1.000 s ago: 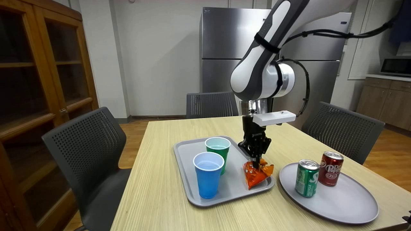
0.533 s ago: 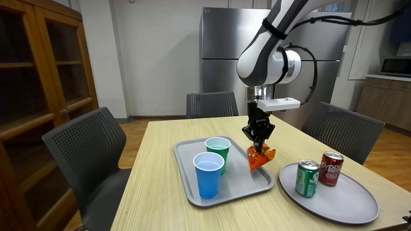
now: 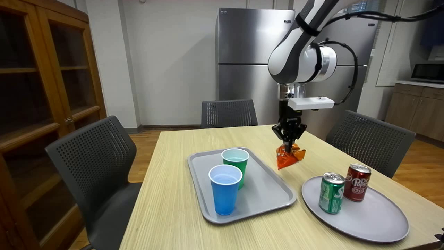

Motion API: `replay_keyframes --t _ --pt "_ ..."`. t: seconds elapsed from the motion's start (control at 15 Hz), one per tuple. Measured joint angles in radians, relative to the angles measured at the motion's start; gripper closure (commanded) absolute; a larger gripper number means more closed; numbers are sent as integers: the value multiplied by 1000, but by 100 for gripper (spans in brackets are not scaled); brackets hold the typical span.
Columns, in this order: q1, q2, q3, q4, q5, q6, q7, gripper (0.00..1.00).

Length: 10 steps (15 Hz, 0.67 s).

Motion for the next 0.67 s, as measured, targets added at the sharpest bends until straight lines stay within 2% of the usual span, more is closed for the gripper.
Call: replay_keyframes --t 0.67 --pt "-78 70 -21 85 74 1 1 100"
